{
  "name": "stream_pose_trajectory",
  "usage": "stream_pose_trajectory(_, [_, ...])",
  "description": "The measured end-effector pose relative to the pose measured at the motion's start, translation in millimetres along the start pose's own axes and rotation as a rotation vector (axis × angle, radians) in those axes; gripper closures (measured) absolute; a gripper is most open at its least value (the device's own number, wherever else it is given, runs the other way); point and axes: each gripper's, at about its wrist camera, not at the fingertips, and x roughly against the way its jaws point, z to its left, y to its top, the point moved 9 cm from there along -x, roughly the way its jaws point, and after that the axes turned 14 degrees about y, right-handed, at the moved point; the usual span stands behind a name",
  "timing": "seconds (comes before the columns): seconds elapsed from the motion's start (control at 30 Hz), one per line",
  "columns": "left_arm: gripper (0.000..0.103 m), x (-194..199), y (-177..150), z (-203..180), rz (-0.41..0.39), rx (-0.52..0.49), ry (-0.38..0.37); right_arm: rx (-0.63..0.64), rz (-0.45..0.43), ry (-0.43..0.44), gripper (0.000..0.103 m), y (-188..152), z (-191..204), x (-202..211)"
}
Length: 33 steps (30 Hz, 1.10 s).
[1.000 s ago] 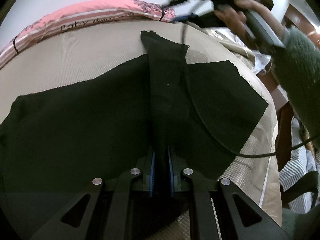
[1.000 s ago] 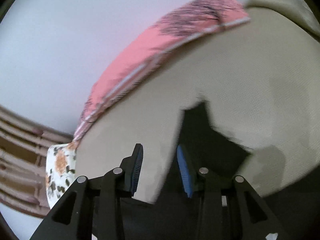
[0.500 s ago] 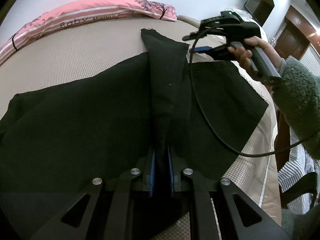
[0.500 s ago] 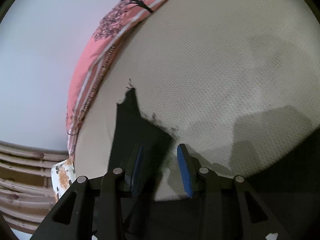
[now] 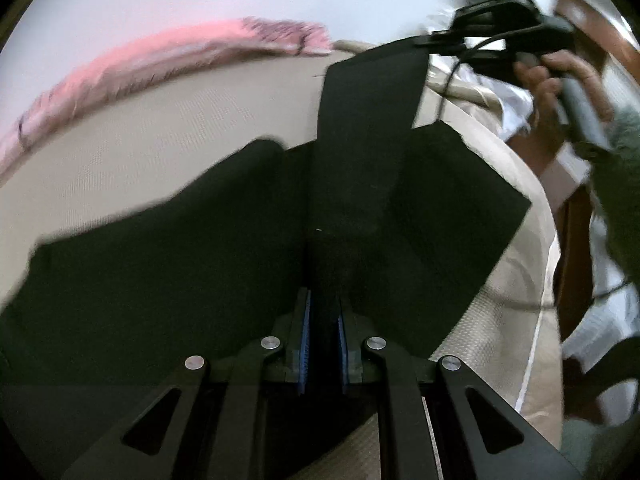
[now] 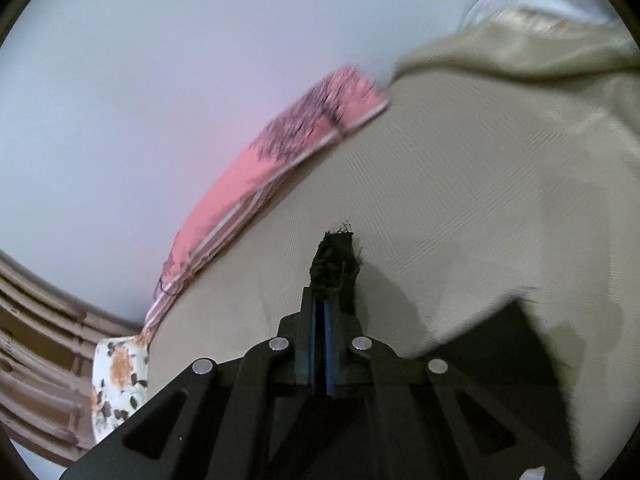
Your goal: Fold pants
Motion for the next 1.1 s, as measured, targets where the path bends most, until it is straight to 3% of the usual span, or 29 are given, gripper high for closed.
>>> stream_pose_trajectory(0.17, [0.091,-4.7,-8.3,-33.2,0.001,-0.155,-0.004,-0.038,-0.045,-0.205,0.1,-49.3,-55.7,89.7])
stream_pose_trajectory(0.23, [0.091,-14.5,-18.2,-39.7,0.036,-0.204,0.012,-0.086,-0.018,-0.265,0.1,-79.3,-83.4,100.7])
stream_pose_trajectory(0.3, [0.091,-14.5,-20.2,-42.3,0.009,-0.234,0.029,-0.155,0.009,-0.318,0.1,-105.2,-113.7,103.1])
stream_pose_trajectory(0.43, [0.091,-12.7,-19.7,-43.1,0.021,-0.27,0.041,-0.213,0.0,-0.31,0.101,-114.0,-129.3,98.8])
stream_pose_trajectory(0.63, [0.091,-8.4,-22.8,-43.3,0.037,-0.269,0.022,-0.142,0.008,-0.344,0.101,-119.3,-121.2,107.5])
stream_pose_trajectory(0.87, [0.088,-11.1,-23.4,-41.4,0.06,-0.234,0.009,-0.224,0.01,-0.359,0.1,-132.7,-139.0,99.6])
stream_pose_trajectory(0.93, [0.075,-10.0,-21.9,-39.3,0.093,-0.191,-0.034,-0.231,0.029,-0.358,0.098,-133.5,-140.0,99.1])
stream_pose_trajectory(0.97, [0.069,-7.5,-20.8,-36.3,0.108,-0.165,-0.054,-0.233,0.036,-0.366,0.092,-133.5,-139.7,101.2])
stream_pose_trajectory(1.03, [0.041,4.1,-17.6,-29.5,0.1,-0.119,-0.093,-0.22,0.038,-0.387,0.084,-132.4,-136.0,106.4])
stream_pose_trajectory(1.1, [0.034,23.5,-11.9,-19.6,0.06,-0.078,-0.136,-0.192,0.029,-0.419,0.078,-129.1,-130.4,115.1])
